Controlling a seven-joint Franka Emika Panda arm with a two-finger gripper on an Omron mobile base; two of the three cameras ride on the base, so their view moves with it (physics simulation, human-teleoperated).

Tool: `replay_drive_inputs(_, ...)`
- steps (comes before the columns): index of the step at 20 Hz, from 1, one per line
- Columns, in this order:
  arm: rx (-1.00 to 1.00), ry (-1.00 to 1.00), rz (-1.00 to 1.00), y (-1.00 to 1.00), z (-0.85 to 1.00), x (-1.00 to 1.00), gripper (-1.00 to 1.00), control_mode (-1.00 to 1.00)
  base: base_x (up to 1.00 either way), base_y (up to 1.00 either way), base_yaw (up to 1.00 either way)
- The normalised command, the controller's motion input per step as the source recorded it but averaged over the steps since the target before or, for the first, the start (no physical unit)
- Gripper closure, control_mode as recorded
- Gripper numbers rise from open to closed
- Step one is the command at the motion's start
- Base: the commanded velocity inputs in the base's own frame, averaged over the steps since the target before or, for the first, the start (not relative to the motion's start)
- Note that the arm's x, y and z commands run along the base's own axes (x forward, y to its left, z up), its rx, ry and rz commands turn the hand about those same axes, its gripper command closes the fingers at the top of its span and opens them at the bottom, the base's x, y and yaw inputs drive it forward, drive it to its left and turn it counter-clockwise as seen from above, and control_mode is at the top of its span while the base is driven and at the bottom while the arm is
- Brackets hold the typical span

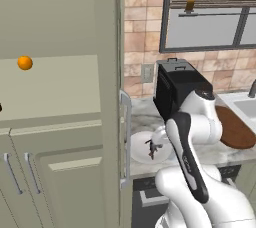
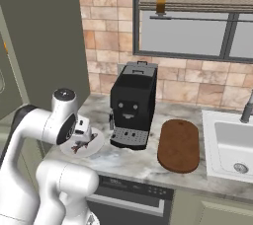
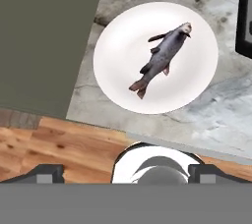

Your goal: Pick the fish from the plate and place it on the cutting board. Then pick the condiment bottle from the cabinet and place it next to the cutting board.

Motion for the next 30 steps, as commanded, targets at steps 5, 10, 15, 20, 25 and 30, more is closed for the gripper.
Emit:
replay_drive_inputs(5, 0.00, -0.25, -0.07, 0.10, -0.58, 0.00, -1.00, -1.00, 0.00, 0.00, 0.00)
replay_drive_inputs(10, 0.00, -0.21, -0.07, 0.05, -0.61, 0.00, -1.00, -1.00, 0.00, 0.00, 0.00)
replay_drive_inputs(15, 0.00, -0.15, -0.07, 0.00, -0.66, 0.00, -1.00, -1.00, 0.00, 0.00, 0.00)
replay_drive_inputs(20, 0.03, -0.06, -0.08, 0.00, -0.53, 0.00, -1.00, -1.00, 0.00, 0.00, 0.00)
replay_drive_inputs(25, 0.07, -0.06, -0.04, 0.00, -0.26, 0.09, -1.00, -1.00, 0.00, 0.00, 0.00)
replay_drive_inputs(30, 0.06, -0.05, -0.03, 0.00, -0.17, 0.08, -1.00, -1.00, 0.00, 0.00, 0.00)
